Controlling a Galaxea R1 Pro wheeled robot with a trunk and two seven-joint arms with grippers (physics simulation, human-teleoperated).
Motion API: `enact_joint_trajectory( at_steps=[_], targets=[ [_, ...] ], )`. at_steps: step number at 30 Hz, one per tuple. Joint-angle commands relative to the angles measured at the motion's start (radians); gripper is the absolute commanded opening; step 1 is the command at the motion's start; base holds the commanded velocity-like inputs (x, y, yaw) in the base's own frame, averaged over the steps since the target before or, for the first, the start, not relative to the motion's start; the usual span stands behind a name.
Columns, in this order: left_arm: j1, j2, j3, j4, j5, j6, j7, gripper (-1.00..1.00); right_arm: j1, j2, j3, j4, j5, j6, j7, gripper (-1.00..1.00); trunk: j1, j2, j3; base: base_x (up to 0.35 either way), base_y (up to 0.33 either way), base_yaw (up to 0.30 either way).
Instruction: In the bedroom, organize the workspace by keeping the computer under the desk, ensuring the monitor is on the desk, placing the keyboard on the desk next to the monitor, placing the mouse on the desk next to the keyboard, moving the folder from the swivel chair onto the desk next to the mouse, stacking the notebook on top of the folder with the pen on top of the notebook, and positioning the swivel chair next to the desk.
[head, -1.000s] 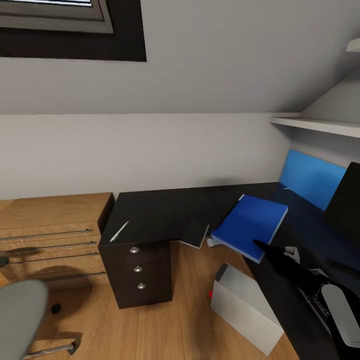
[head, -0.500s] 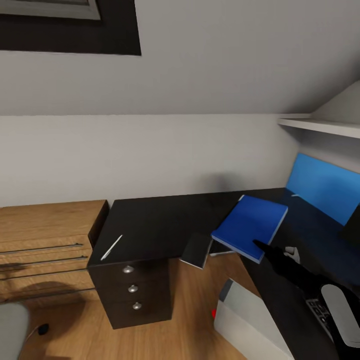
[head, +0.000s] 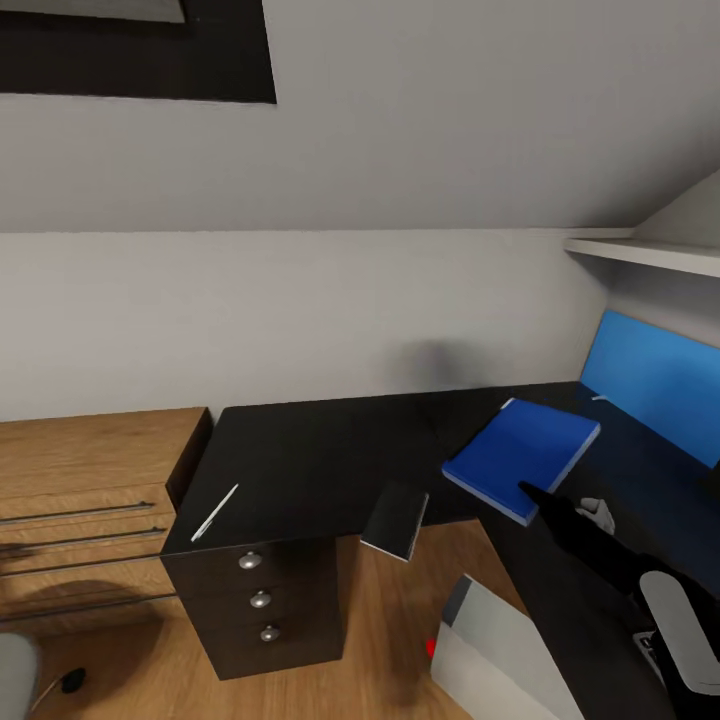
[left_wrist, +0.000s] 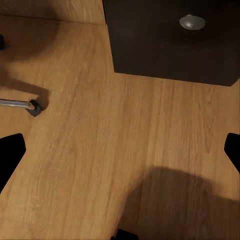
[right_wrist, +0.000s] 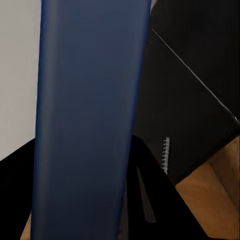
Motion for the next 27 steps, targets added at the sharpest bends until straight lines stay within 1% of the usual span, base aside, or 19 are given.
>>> enact_joint_trajectory(
  at_steps=[1,2,4,5,6,8,9,11,12,13,14,15,16,17,20,22,25,26,27],
  targets=[
    [-0.001,-0.001,-0.002,0.0,0.003,-0.003,0.003,1.0,-0.002,0.0,-0.002,0.006,-0.009,-0.003,-0.027,-1.0,0.0,-0.001,-0.001,0.008,0.0,0.0],
    [-0.001,-0.001,-0.002,0.0,0.003,-0.003,0.003,1.0,-0.003,0.0,-0.002,0.009,-0.016,-0.007,-0.04,-1.0,0.0,-0.001,-0.001,0.006,0.0,0.0],
    [-0.001,-0.001,-0.001,0.001,0.003,-0.003,0.003,1.0,-0.006,0.001,-0.002,0.019,-0.046,-0.019,-0.071,-1.0,0.0,-0.001,-0.001,0.003,0.0,0.0],
    [-0.001,-0.001,-0.001,0.0,0.003,-0.003,0.003,1.0,-0.009,0.001,-0.002,0.03,-0.071,-0.027,-0.086,-1.0,0.0,-0.001,-0.001,0.002,0.0,0.0],
    [-0.001,-0.001,-0.001,0.0,0.003,-0.003,0.003,1.0,-0.029,0.001,-0.002,0.05,-0.114,-0.037,-0.11,-1.0,0.0,-0.001,-0.001,0.001,0.0,0.0],
    [-0.001,-0.001,-0.001,0.001,0.003,-0.003,0.003,1.0,-0.088,0.001,-0.001,0.081,-0.155,-0.043,-0.149,-1.0,0.0,-0.001,-0.001,0.0,0.0,0.0],
    [-0.001,0.0,-0.002,0.0,0.003,-0.003,0.003,1.0,-0.245,-0.001,-0.001,0.215,-0.179,-0.058,-0.195,-1.0,0.0,-0.001,-0.001,0.0,0.0,0.0],
    [-0.001,0.0,-0.002,0.0,0.003,-0.003,0.003,1.0,-0.343,-0.002,0.0,0.318,-0.183,-0.072,-0.203,-1.0,0.0,-0.001,-0.001,0.0,0.0,0.0],
    [-0.001,0.0,-0.002,0.0,0.003,-0.003,0.003,1.0,-0.367,-0.002,0.0,0.347,-0.183,-0.077,-0.204,-1.0,0.0,-0.001,-0.001,0.0,0.0,0.0],
    [-0.001,0.0,-0.002,0.0,0.003,-0.003,0.003,1.0,-0.48,-0.002,0.0,0.525,-0.185,-0.143,-0.207,-1.0,0.0,-0.001,-0.001,0.0,0.0,0.0],
    [-0.001,0.0,-0.001,0.0,0.003,-0.003,0.003,1.0,-0.549,0.009,0.002,0.656,-0.185,-0.256,-0.205,-1.0,0.0,-0.001,-0.001,0.0,0.0,0.0],
    [-0.001,0.0,-0.001,0.0,0.004,-0.003,0.003,1.0,-0.555,0.024,0.003,0.669,-0.182,-0.275,-0.203,-1.0,0.0,-0.001,-0.001,0.0,0.0,0.0],
    [-0.001,0.0,-0.001,0.0,0.004,-0.003,0.003,1.0,-0.558,0.03,0.003,0.673,-0.181,-0.282,-0.202,-1.0,0.0,-0.001,-0.001,0.0,0.0,0.0],
    [-0.001,0.0,0.0,0.0,0.004,-0.003,0.003,1.0,-0.563,0.047,0.004,0.685,-0.177,-0.301,-0.201,-1.0,0.0,-0.001,-0.001,0.0,0.0,0.0],
    [-0.001,0.0,0.0,0.0,0.004,-0.003,0.003,1.0,-0.564,0.063,0.006,0.693,-0.166,-0.327,-0.2,-1.0,0.0,-0.001,-0.001,0.0,0.0,0.0],
    [-0.001,0.0,0.0,0.0,0.005,-0.003,0.003,1.0,-0.564,0.087,0.006,0.696,-0.145,-0.366,-0.2,-1.0,0.0,-0.001,-0.001,0.0,0.0,0.0],
    [-0.001,-0.001,0.001,0.0,0.004,-0.004,0.003,1.0,-0.562,0.138,0.007,0.698,-0.08,-0.508,-0.196,-1.0,0.0,-0.001,-0.001,0.0,0.0,0.0],
    [-0.001,0.0,0.001,0.0,0.005,-0.004,0.003,1.0,-0.56,0.182,0.007,0.7,-0.031,-0.626,-0.193,-1.0,0.0,-0.001,-0.001,0.0,0.0,0.0],
    [-0.001,0.0,0.001,0.0,0.005,-0.004,0.003,1.0,-0.56,0.189,0.007,0.7,-0.026,-0.639,-0.193,-1.0,0.0,-0.001,-0.001,0.0,0.0,0.0]
  ],
)
